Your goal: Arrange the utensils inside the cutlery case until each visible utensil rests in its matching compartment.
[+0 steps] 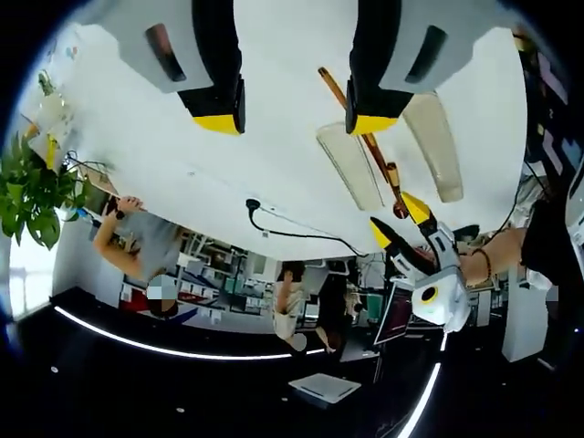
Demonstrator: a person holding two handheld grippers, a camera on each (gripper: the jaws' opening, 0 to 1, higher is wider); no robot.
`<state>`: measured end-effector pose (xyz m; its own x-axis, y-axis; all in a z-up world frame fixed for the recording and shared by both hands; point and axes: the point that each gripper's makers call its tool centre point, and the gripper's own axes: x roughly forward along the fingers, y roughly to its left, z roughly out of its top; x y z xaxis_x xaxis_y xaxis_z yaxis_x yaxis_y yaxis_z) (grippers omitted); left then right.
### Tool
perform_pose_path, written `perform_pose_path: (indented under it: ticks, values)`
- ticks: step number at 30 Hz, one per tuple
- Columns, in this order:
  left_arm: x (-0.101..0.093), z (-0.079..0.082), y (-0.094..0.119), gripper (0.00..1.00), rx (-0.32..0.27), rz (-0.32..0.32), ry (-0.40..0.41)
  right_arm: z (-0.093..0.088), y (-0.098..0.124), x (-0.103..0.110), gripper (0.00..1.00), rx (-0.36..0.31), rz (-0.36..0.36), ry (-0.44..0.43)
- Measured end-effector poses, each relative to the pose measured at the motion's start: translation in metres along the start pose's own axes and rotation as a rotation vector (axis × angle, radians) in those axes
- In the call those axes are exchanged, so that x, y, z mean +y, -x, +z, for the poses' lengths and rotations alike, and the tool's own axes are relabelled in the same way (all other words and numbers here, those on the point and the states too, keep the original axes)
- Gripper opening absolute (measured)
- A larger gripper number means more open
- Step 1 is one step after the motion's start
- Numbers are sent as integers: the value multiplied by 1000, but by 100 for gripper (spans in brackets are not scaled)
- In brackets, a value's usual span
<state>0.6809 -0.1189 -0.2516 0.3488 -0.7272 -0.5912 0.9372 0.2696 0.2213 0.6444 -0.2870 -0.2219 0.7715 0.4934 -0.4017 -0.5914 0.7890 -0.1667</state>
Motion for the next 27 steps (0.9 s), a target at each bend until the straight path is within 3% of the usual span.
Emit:
perform_pose_path:
  ticks: [4, 9, 19, 27]
  values:
    - [-5, -3, -10, 27, 25, -63, 1, -5, -5, 1, 43, 30, 22, 19]
    - [-13, -11, -20, 24, 84, -146, 7, -17, -14, 2, 38, 82, 70, 38]
    - [-6, -26, -33, 17, 182, -170, 11, -21, -26, 13, 29, 158, 150, 105]
    - [-12, -36, -38, 17, 264, -210, -22, -33, -39, 25, 28, 251, 232, 167]
